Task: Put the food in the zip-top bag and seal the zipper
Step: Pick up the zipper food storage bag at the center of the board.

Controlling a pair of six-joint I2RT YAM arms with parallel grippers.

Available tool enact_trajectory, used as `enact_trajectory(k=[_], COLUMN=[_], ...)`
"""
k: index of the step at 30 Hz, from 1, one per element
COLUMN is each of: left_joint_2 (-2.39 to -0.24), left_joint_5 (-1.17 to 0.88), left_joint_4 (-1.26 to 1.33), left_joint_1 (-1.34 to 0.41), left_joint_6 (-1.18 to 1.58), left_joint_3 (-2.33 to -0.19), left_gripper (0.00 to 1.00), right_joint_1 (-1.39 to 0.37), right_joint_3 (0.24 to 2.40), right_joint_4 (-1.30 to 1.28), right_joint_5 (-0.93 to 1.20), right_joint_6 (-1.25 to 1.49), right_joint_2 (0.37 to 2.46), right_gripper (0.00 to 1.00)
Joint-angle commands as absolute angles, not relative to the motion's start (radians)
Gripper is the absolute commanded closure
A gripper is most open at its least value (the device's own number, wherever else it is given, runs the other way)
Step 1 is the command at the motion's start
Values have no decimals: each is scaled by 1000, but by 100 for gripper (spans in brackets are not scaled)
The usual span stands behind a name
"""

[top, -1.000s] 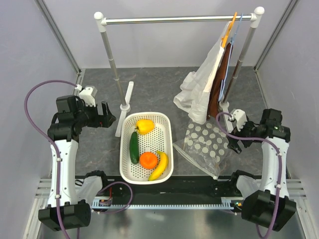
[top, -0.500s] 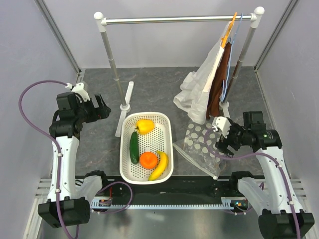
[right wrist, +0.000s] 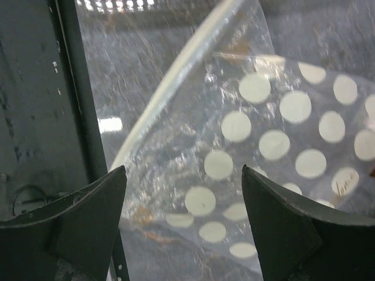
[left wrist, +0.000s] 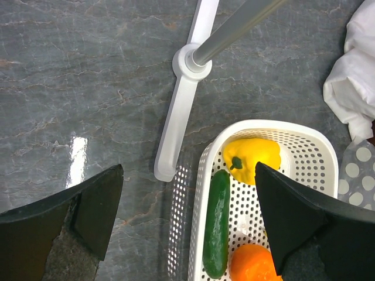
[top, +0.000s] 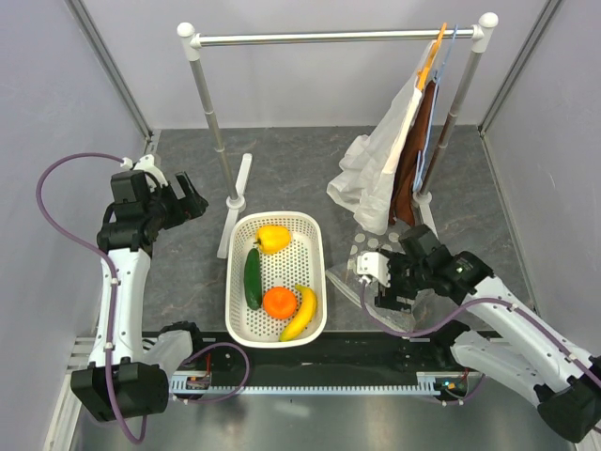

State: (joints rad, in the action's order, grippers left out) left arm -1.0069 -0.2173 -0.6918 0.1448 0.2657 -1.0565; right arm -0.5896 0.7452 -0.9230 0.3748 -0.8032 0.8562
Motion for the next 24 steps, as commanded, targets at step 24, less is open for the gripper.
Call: enact_trajectory(k=[24], left_joint_2=[-1058], left_joint_5=[-141], left_joint_4=[-595], left_joint_1=[147], left_joint_6=[259], left_joint_3=[-997], left_gripper=[0], right_joint_1=[-1069], right_joint_3=[543], right_joint_4=[-413], right_joint_5=[-124], right_joint_6=[-430], right_joint_2=[1089], right_gripper=[23])
